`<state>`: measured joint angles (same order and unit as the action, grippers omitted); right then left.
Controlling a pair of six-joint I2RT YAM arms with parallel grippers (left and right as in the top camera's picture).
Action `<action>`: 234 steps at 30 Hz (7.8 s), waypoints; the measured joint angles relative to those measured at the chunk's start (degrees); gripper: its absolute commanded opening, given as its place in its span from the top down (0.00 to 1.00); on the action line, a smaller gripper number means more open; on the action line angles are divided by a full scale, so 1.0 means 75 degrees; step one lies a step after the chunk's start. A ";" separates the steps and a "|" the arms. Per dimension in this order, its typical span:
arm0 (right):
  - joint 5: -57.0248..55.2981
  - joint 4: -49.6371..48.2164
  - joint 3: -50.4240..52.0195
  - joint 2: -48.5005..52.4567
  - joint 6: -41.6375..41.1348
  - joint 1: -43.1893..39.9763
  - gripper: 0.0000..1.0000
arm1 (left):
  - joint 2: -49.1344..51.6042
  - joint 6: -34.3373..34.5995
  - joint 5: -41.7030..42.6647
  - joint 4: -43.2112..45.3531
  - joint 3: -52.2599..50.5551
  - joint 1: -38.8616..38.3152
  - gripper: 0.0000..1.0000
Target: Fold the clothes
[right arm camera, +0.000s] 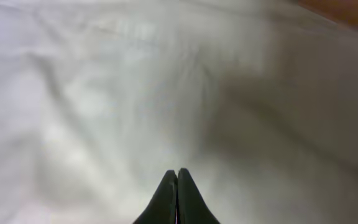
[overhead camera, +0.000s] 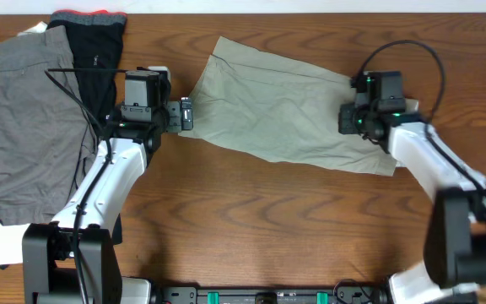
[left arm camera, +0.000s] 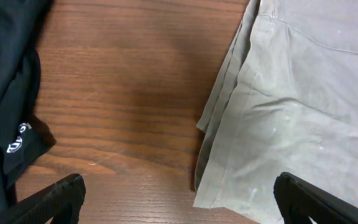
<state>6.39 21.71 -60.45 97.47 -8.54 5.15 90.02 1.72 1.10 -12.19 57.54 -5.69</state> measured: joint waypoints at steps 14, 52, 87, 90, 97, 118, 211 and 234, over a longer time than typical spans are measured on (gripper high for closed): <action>-0.0860 0.3246 -0.0163 -0.0358 -0.1166 -0.0988 0.99 | 0.0000 0.0000 -0.0003 -0.0122 0.0000 0.0000 0.02; 0.0449 -0.0580 -0.0941 0.0804 0.0490 -0.1478 0.60 | 0.0944 0.0198 0.1166 0.0577 0.0606 0.0291 0.02; 0.0571 0.1125 -0.1559 -0.0597 0.1393 -0.0612 0.65 | 0.5362 -0.0224 0.2550 -0.1043 0.5435 -0.0055 0.40; 0.0571 0.1125 -0.1559 -0.0597 0.1396 -0.0612 0.65 | 0.5511 -0.0219 0.2366 -0.0973 0.5438 -0.0052 0.40; 0.0504 0.1128 -0.1559 -0.0597 0.1393 -0.0612 0.64 | 0.5729 -0.0023 0.2057 -0.0731 0.5441 -0.0050 0.76; 0.0393 0.1131 -0.1559 -0.0597 0.1393 -0.0612 0.62 | 0.4750 0.0399 0.2028 -0.0574 0.5441 -0.0067 0.94; 0.1894 0.3856 -0.2600 0.2693 0.1093 -0.0233 0.62 | 0.4625 -0.1376 0.1795 -0.3564 0.5304 0.0175 0.90; 0.1687 0.4727 -0.4721 0.2754 0.1090 -0.0303 0.56 | 0.5056 -0.0796 0.1711 -0.4610 0.5053 0.0154 0.94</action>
<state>19.05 57.17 -95.85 118.13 -0.36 2.87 127.94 -4.25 13.93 -46.76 95.44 -4.54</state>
